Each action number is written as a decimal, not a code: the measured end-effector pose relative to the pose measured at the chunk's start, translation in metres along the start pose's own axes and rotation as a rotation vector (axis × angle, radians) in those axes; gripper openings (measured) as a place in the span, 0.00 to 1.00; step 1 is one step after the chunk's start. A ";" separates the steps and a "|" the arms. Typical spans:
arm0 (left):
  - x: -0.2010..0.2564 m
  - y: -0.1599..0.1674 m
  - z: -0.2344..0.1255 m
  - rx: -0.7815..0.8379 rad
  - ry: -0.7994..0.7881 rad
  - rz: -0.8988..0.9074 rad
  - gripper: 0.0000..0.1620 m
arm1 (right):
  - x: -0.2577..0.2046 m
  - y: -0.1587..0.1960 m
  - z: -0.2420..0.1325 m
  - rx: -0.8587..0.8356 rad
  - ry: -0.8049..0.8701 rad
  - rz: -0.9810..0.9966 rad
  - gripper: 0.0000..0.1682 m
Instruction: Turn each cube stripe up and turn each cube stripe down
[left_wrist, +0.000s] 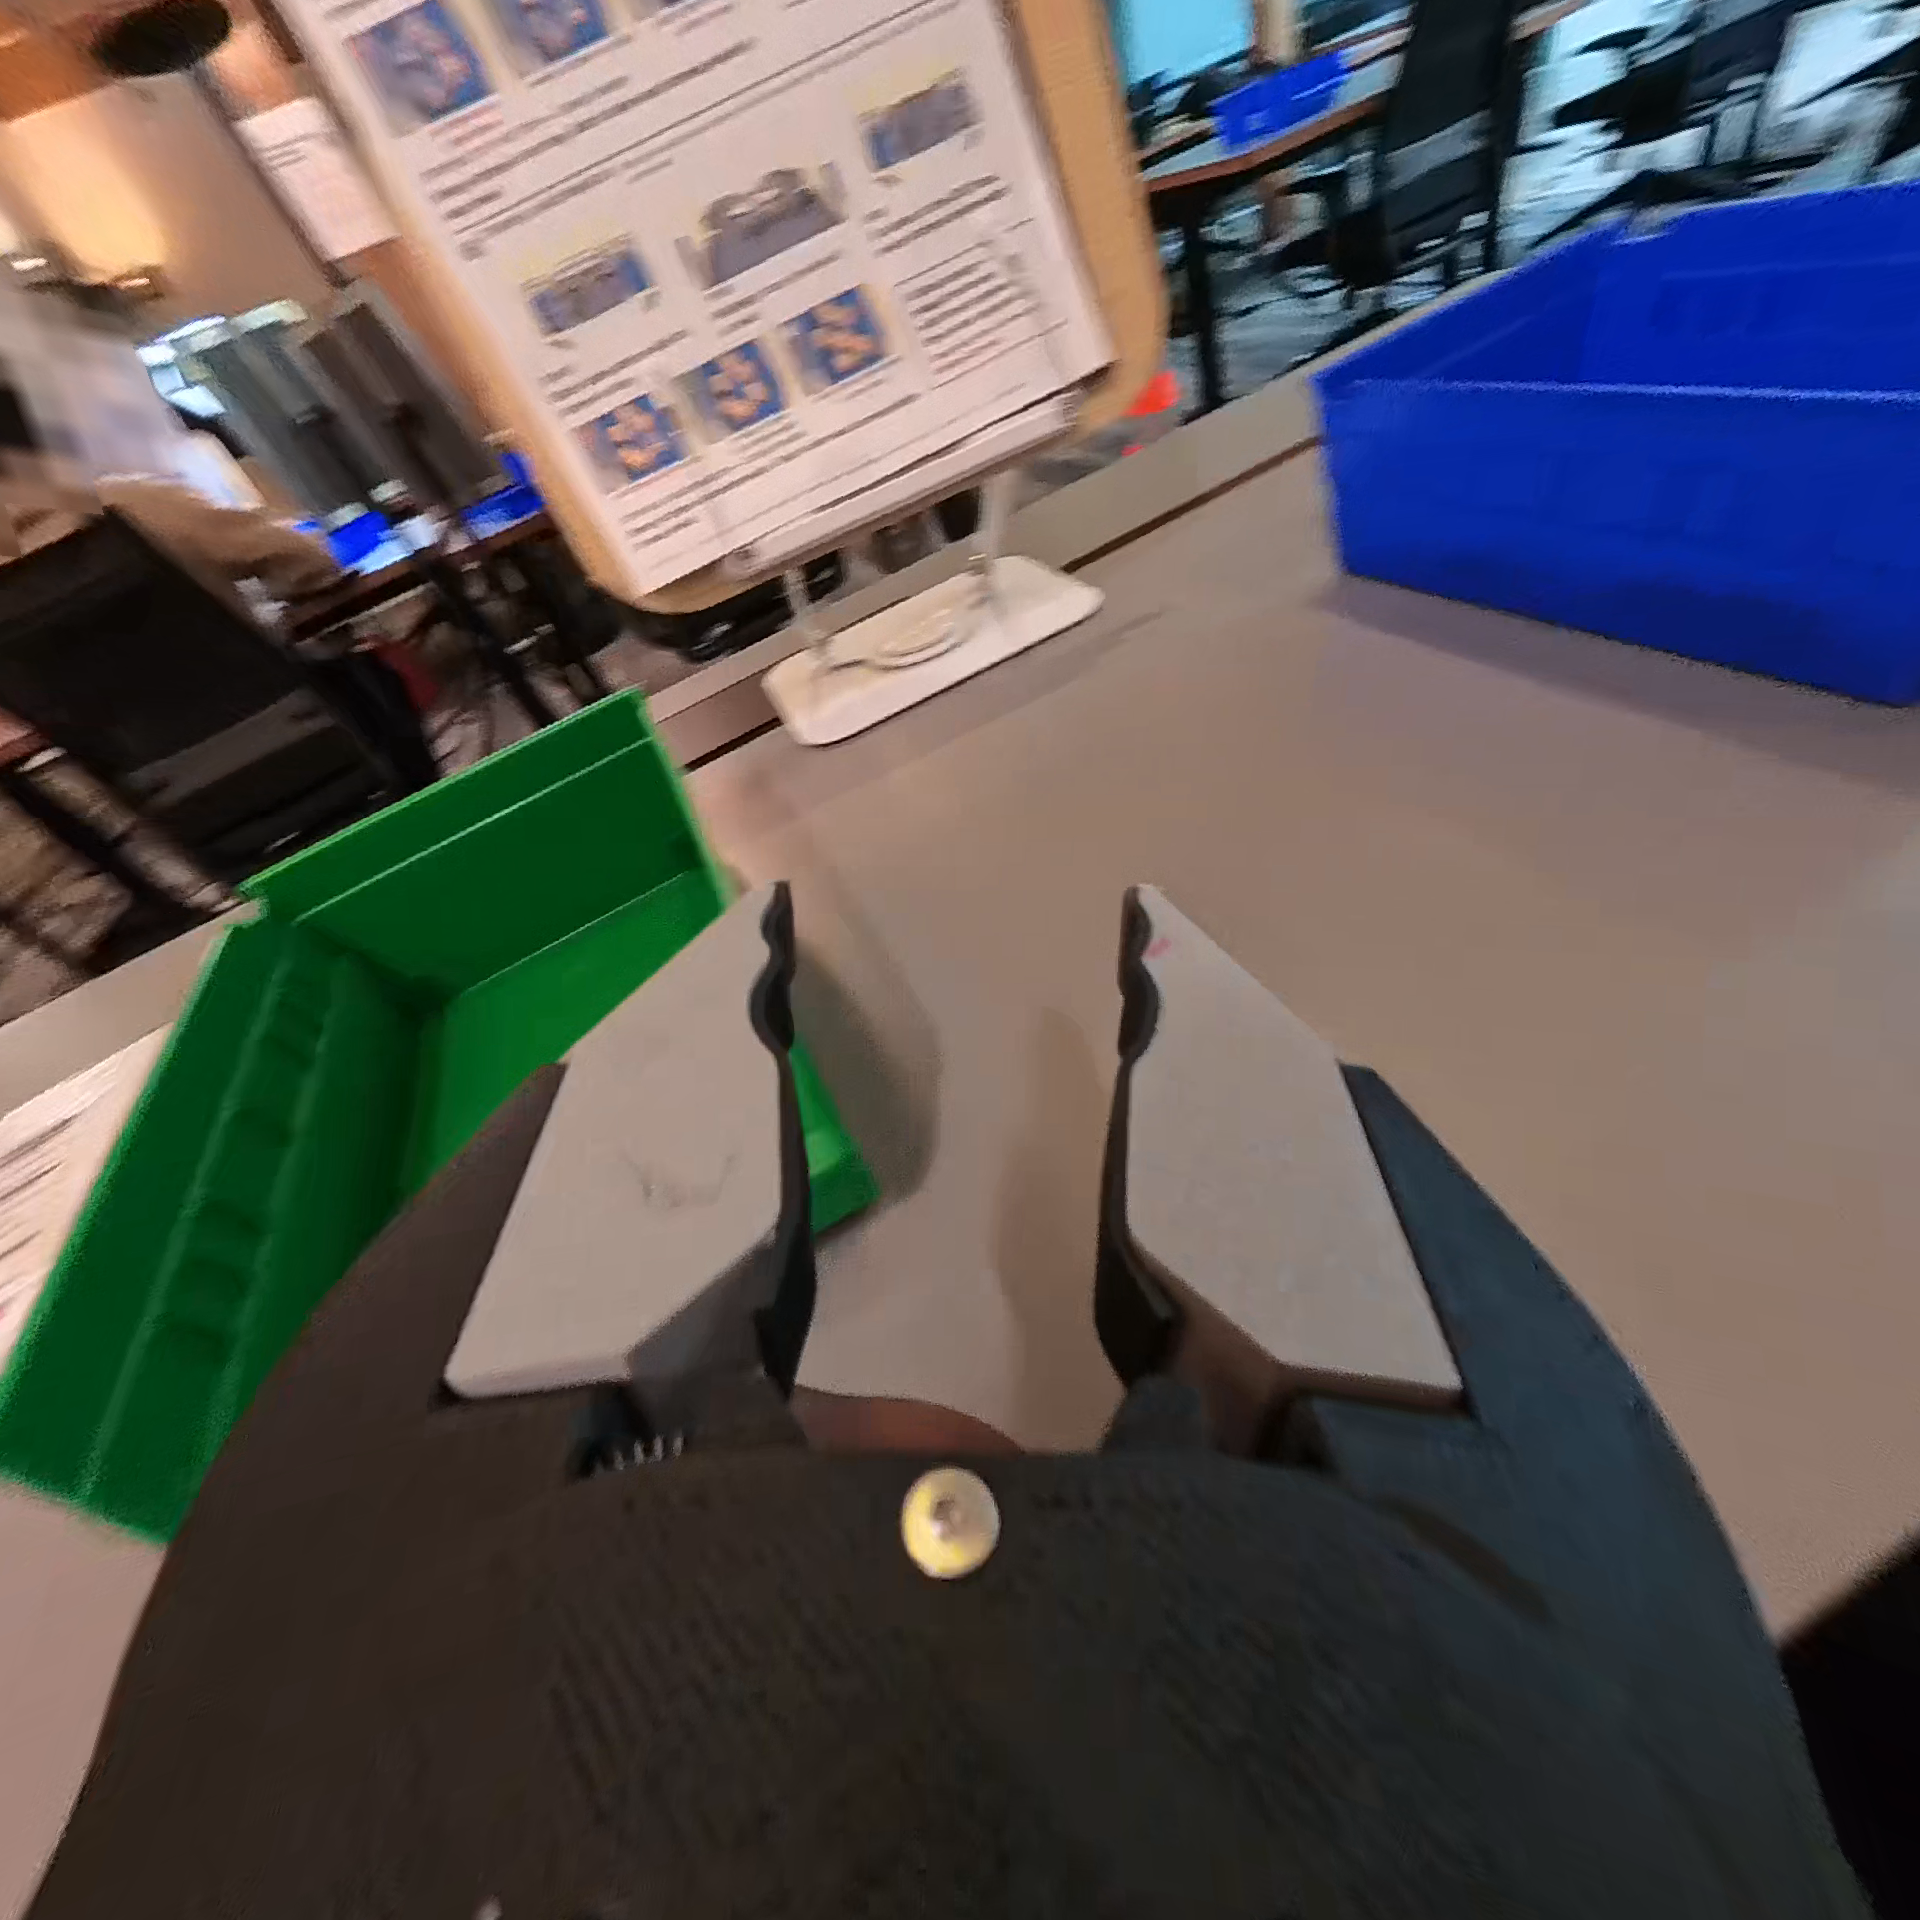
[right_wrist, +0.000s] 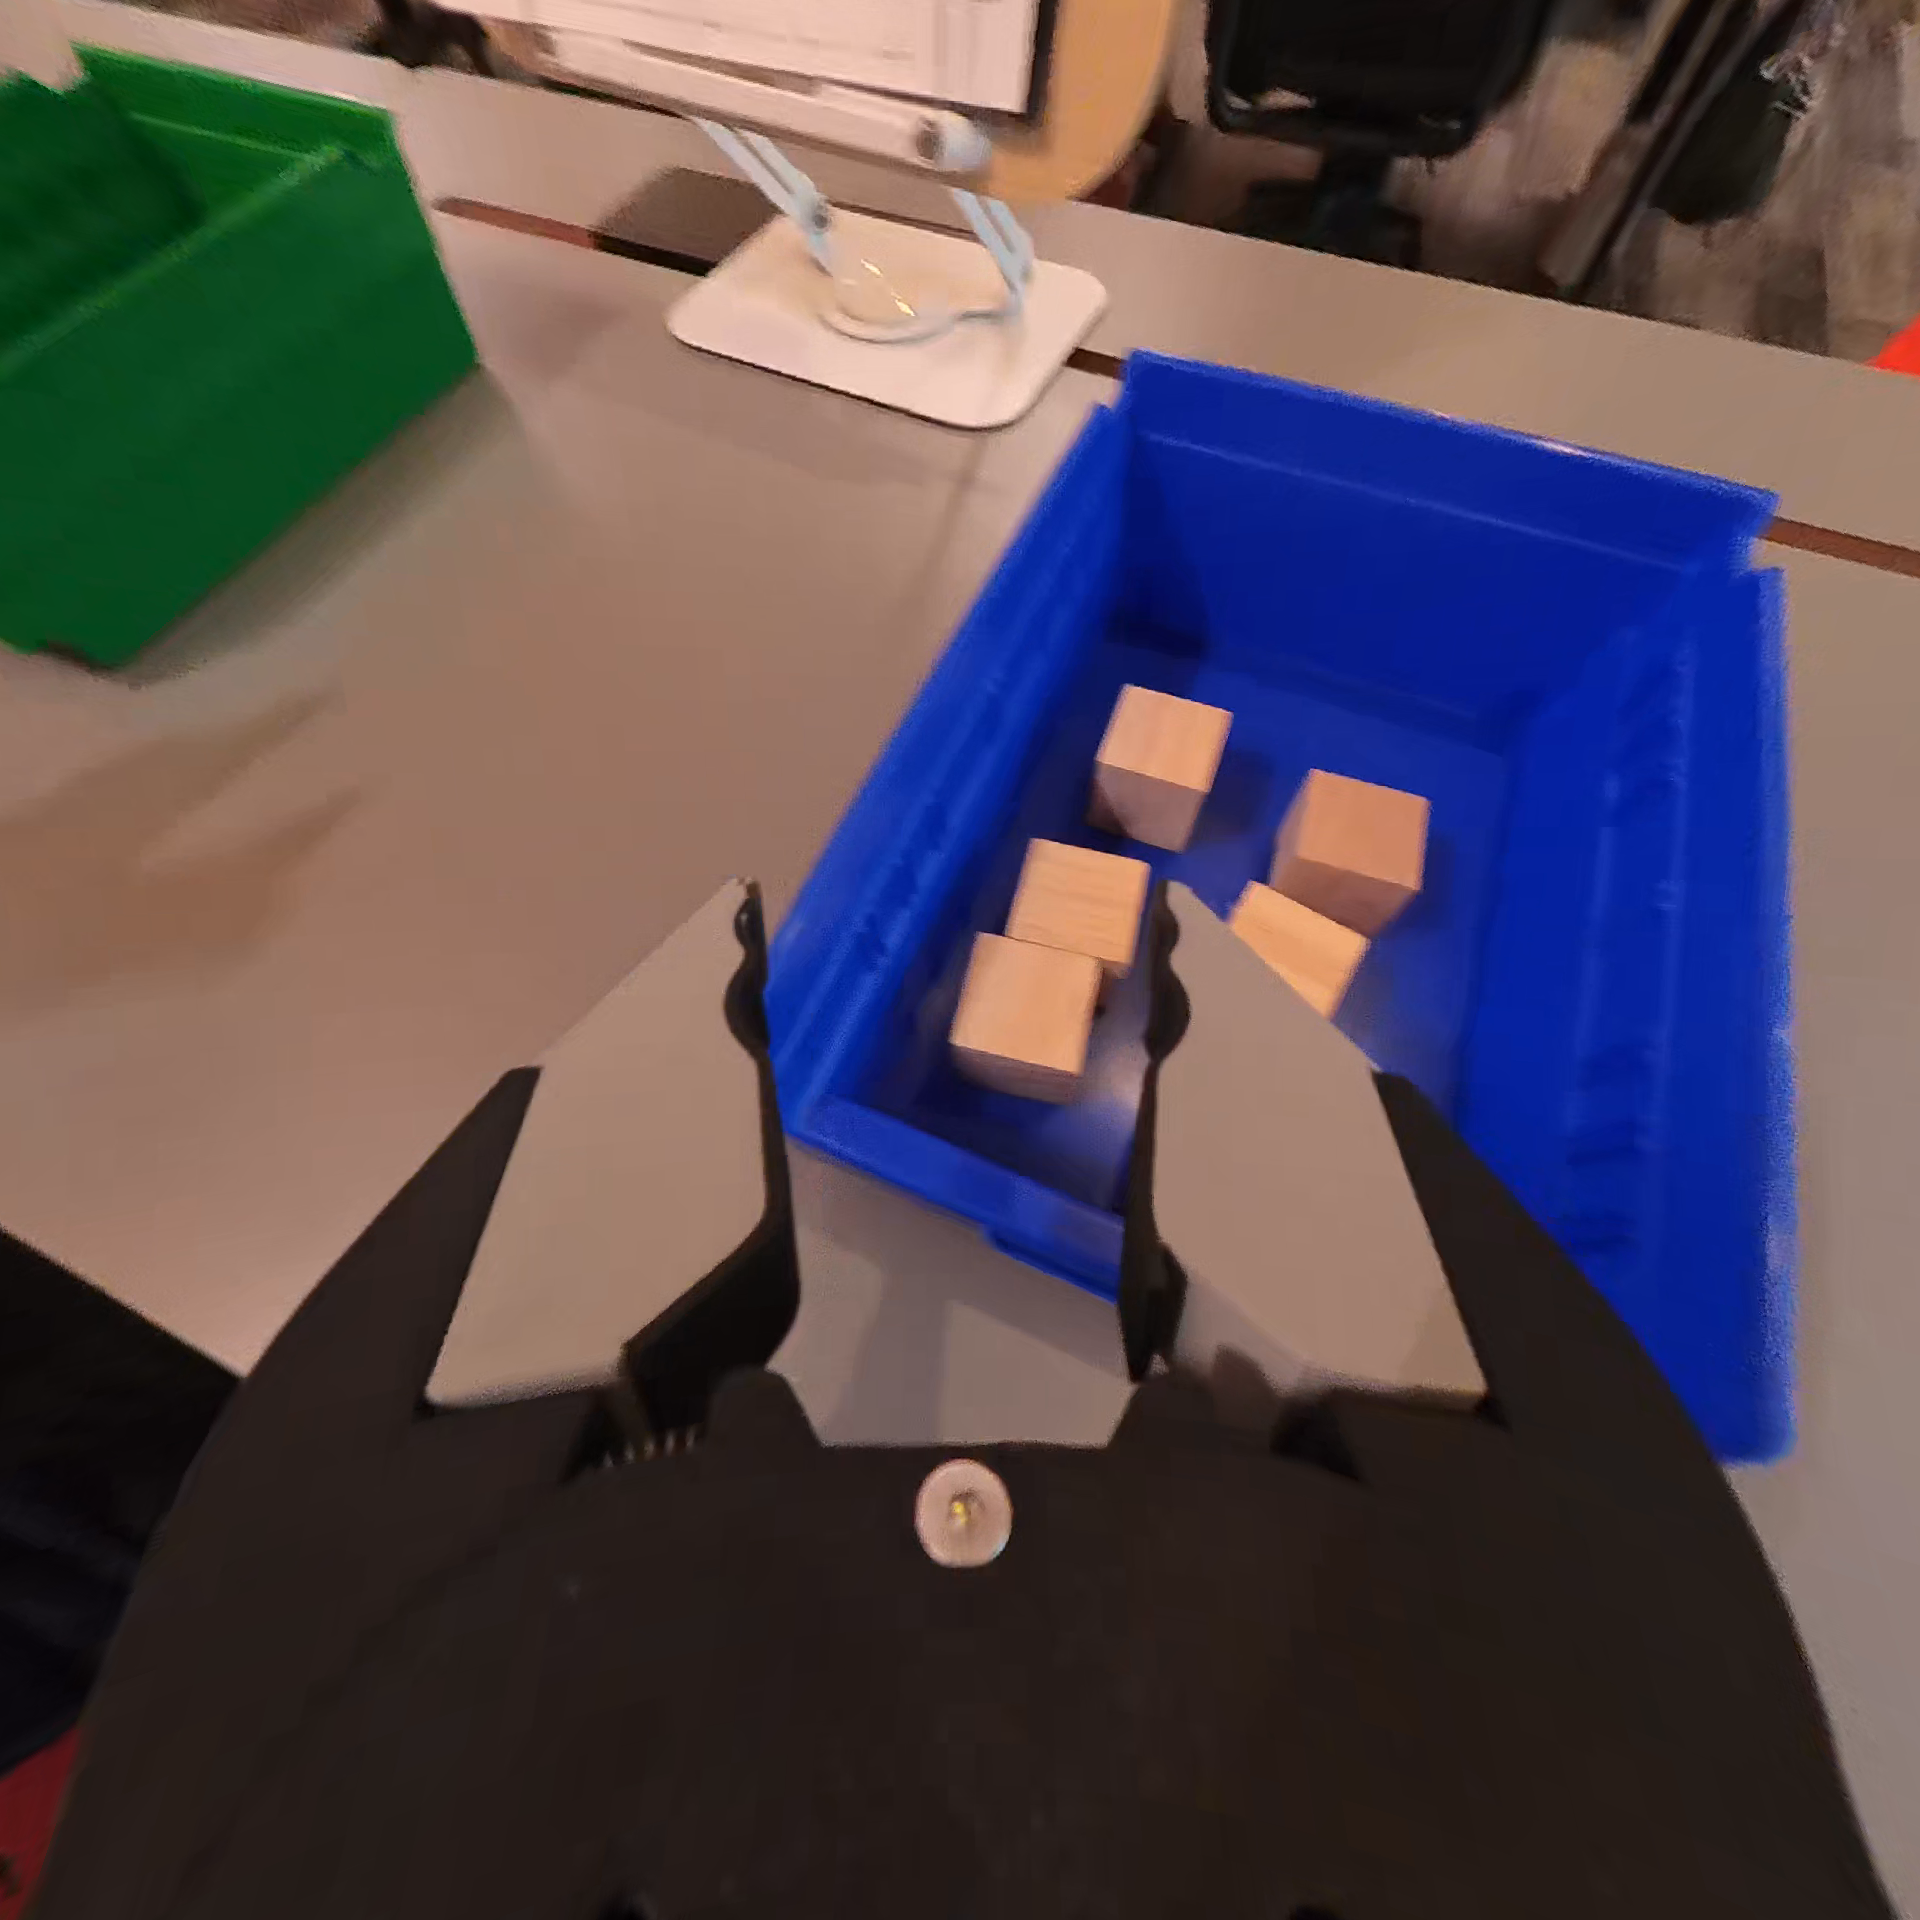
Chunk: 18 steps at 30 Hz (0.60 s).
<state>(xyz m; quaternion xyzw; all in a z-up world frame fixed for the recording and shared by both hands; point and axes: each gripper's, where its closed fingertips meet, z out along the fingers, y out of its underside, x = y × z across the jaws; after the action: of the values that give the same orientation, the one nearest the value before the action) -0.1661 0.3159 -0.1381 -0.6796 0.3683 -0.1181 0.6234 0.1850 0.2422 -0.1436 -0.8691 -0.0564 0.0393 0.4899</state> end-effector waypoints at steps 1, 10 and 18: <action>-0.012 0.003 0.000 -0.011 -0.048 -0.015 0.38 | -0.011 -0.002 0.002 0.008 -0.020 -0.008 0.45; -0.048 0.061 0.024 -0.159 -0.110 -0.174 0.50 | -0.020 0.037 0.052 -0.211 0.182 -0.170 0.41; -0.048 0.097 0.053 -0.251 -0.119 -0.174 0.47 | -0.023 0.051 0.072 -0.263 0.208 -0.208 0.35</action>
<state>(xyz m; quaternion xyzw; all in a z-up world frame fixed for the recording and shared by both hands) -0.2012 0.3920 -0.2250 -0.7873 0.2821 -0.0843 0.5417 0.1566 0.2743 -0.2240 -0.9143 -0.0999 -0.1092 0.3769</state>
